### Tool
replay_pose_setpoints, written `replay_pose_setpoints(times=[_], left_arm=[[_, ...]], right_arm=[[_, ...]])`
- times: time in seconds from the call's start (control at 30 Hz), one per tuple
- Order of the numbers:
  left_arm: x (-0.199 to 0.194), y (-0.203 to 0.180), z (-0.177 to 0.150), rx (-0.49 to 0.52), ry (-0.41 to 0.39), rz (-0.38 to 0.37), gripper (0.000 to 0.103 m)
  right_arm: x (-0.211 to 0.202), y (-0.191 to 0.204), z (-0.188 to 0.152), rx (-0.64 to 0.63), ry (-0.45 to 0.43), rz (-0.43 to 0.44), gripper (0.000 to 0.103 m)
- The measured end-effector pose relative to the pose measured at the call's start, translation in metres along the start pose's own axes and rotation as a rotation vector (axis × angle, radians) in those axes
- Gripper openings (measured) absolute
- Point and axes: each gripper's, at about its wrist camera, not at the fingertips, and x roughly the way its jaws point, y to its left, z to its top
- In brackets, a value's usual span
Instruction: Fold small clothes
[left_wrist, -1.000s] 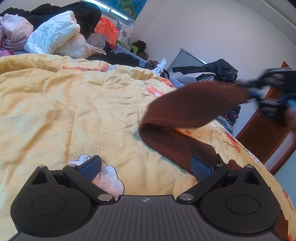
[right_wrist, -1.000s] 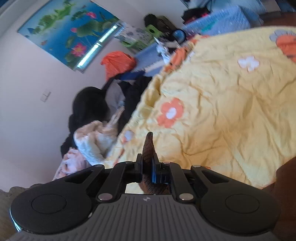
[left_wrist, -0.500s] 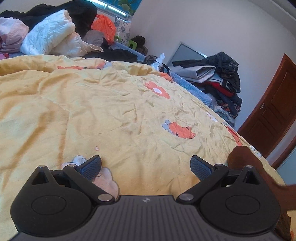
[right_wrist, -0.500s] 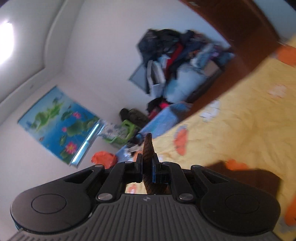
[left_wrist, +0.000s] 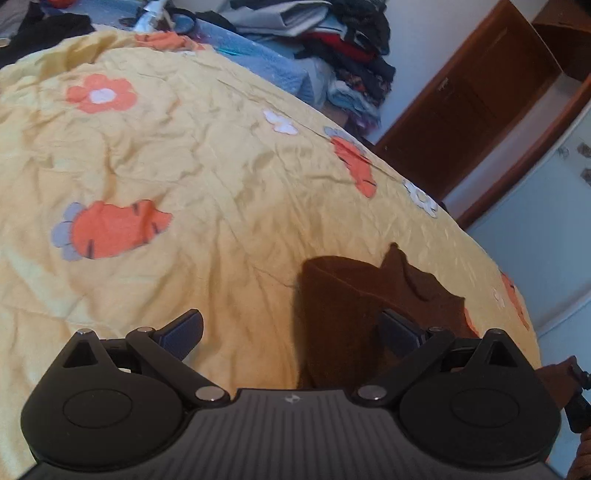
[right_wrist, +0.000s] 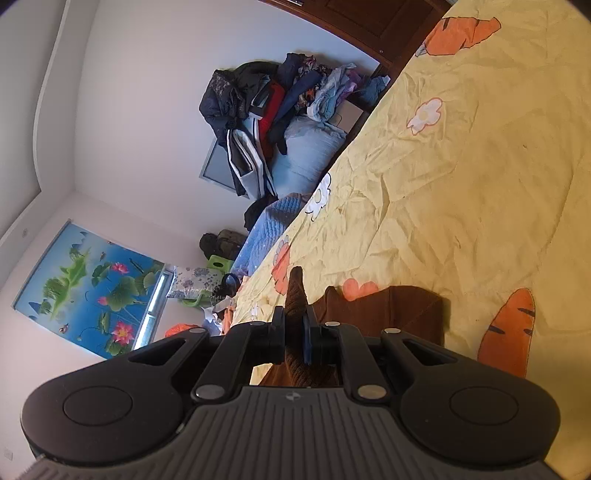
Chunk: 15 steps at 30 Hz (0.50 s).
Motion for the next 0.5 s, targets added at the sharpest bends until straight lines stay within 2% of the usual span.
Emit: replay_pose_setpoints(times=[0.07, 0.1, 0.2, 0.23, 0.27, 0.3, 0.33, 0.37, 0.43, 0.5], left_arm=[[-0.002, -0.017, -0.005, 0.076, -0.027, -0.013, 0.102], [0.0, -0.024, -0.007, 0.12, -0.026, 0.005, 0.103], [0.014, -0.037, -0.017, 0.225, -0.003, 0.112, 0.102], [0.02, -0.039, -0.019, 0.252, 0.003, 0.154, 0.099], [0.025, -0.036, -0.02, 0.266, 0.005, 0.197, 0.087], [0.029, -0.033, -0.02, 0.264, 0.022, 0.211, 0.034], [0.031, -0.028, -0.018, 0.241, 0.052, 0.172, 0.014], [0.025, -0.025, -0.013, 0.208, 0.035, 0.148, 0.009], [0.008, -0.029, -0.005, 0.226, -0.03, 0.148, 0.007], [-0.012, -0.028, 0.006, 0.214, -0.092, 0.108, 0.006]], right_arm=[[-0.002, 0.0, -0.002, -0.01, 0.012, -0.002, 0.016], [-0.006, 0.001, -0.003, -0.019, 0.02, -0.002, 0.016], [-0.007, 0.003, -0.007, -0.037, 0.038, 0.002, 0.016], [-0.006, 0.004, -0.008, -0.042, 0.044, 0.002, 0.016], [-0.004, 0.004, -0.009, -0.045, 0.048, 0.0, 0.016], [-0.002, 0.005, -0.01, -0.046, 0.052, -0.002, 0.016], [-0.001, 0.006, -0.011, -0.049, 0.056, -0.003, 0.016], [0.001, 0.008, -0.011, -0.056, 0.057, -0.004, 0.016], [-0.004, 0.018, -0.01, -0.084, 0.038, 0.017, 0.016], [-0.015, 0.031, -0.006, -0.12, -0.004, 0.066, 0.016]])
